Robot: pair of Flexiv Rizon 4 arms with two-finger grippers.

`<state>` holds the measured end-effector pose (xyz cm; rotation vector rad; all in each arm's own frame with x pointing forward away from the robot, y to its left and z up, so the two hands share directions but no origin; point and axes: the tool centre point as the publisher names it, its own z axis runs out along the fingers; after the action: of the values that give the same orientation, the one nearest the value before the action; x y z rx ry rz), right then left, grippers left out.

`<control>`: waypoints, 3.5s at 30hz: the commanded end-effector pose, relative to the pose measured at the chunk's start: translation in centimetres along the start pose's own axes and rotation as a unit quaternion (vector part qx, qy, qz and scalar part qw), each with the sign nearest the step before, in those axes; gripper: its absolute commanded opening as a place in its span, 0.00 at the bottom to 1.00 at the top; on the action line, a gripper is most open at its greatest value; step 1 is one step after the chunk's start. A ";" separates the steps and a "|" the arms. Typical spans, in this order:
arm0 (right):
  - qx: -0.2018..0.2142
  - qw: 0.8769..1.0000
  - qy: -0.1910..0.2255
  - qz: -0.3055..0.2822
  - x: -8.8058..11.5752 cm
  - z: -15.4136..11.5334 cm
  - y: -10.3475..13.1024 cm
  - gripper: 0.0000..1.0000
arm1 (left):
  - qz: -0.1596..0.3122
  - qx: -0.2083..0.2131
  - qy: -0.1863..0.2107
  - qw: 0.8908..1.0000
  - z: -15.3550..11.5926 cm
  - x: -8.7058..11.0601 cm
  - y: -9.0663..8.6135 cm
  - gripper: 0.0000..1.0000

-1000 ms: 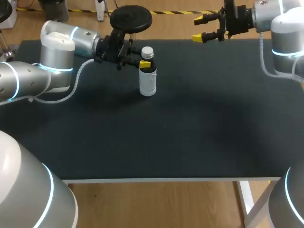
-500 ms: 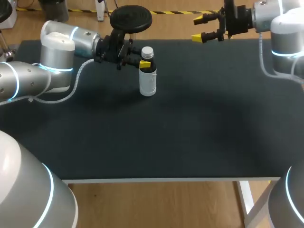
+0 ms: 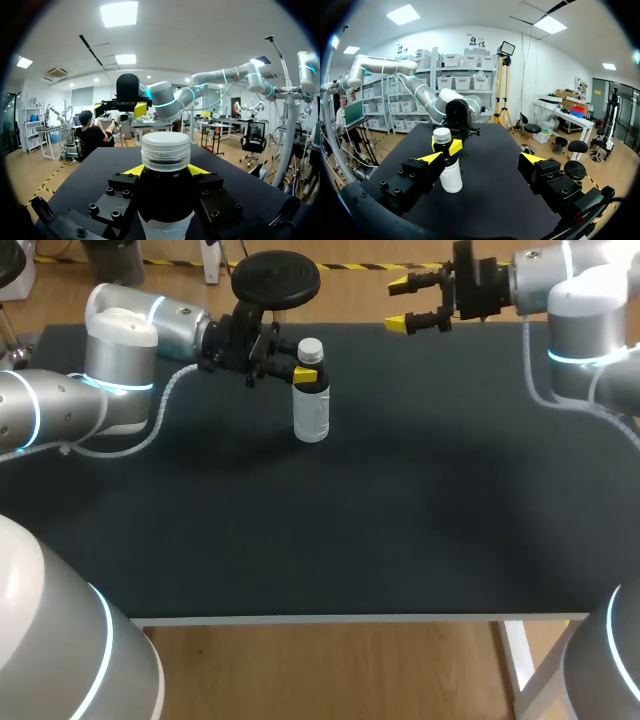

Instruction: Unscrew the bottle cap

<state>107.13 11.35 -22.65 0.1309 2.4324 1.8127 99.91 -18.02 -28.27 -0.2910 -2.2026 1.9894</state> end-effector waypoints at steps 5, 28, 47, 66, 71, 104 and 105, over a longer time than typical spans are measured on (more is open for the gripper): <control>-0.003 1.000 0.003 0.003 0.8 3.1 0.1 1.00 | 0.000 0.000 0.002 1.000 -0.1 -0.1 0.0 0.00; -0.027 0.999 0.018 0.005 4.8 8.0 1.3 1.00 | 0.000 0.000 0.002 1.000 -0.1 -0.1 0.0 0.00; -0.048 0.998 0.038 0.012 6.1 10.0 0.8 1.00 | 0.000 0.000 0.002 1.000 -0.1 -0.1 0.0 0.00; -0.058 0.997 0.048 0.008 6.8 11.2 1.5 1.00 | 0.000 0.000 0.002 1.000 -0.1 -0.1 0.0 0.00; -0.065 0.996 0.053 0.012 6.9 11.7 1.3 1.00 | 0.000 0.000 0.002 1.000 -0.1 -0.1 0.0 0.00; -0.076 0.995 0.058 0.012 7.6 12.5 1.5 0.38 | 0.000 0.000 0.002 1.000 -0.1 -0.1 0.0 0.00; -0.076 0.995 0.058 0.012 7.6 12.5 1.5 0.32 | 0.000 0.000 0.002 1.000 -0.1 -0.1 0.0 0.00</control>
<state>101.16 24.68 -24.95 0.0457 2.3632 2.0631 99.98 -18.00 -28.28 -0.2893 -2.2043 1.9898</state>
